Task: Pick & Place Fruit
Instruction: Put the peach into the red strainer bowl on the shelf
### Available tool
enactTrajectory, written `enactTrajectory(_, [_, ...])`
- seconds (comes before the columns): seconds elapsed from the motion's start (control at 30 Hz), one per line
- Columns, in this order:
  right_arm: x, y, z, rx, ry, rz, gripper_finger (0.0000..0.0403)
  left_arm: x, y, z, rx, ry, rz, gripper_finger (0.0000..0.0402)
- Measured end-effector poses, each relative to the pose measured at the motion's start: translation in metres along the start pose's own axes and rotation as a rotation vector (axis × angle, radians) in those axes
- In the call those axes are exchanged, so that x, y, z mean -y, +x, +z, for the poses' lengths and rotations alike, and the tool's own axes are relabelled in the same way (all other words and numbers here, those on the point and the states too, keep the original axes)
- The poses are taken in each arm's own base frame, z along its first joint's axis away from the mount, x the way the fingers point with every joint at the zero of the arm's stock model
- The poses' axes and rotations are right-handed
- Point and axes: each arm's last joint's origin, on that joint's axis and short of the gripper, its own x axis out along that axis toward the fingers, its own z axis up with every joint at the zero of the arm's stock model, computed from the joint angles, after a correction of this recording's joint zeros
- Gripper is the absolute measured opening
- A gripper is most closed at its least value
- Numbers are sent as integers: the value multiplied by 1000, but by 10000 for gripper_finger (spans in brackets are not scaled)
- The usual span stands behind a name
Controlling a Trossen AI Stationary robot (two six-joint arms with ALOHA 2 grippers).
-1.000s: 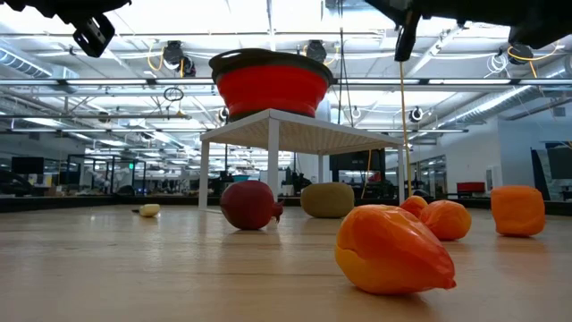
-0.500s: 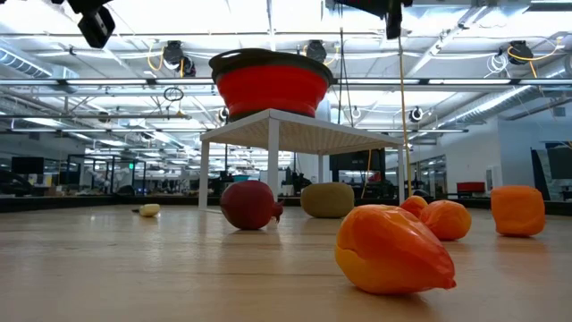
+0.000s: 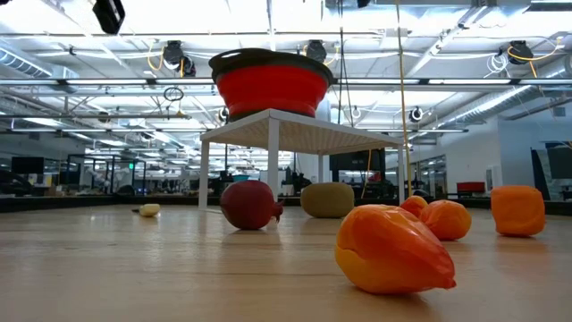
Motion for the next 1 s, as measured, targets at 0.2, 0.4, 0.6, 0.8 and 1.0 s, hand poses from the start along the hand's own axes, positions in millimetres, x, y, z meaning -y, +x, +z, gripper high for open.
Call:
enactTrajectory(0.2, [-5, 10, -6, -25, -134, 5, 84, 8, 17, -3, 92, 7, 8, 77])
enactTrajectory(0.4, [-4, 10, -6, -27, -225, 2, 84, 8, 37, -5, 159, -3, 54, 152])
enactTrajectory(0.6, [-3, 11, -7, -34, -306, -1, 84, 15, 70, 4, 155, 39, 120, 211])
enactTrajectory(0.8, [0, 10, -8, -75, -397, -97, 84, 23, 107, 13, 102, 90, 192, 232])
enactTrajectory(1.0, [1, 10, -8, -106, -444, -163, 84, 27, 140, 22, 44, 143, 264, 235])
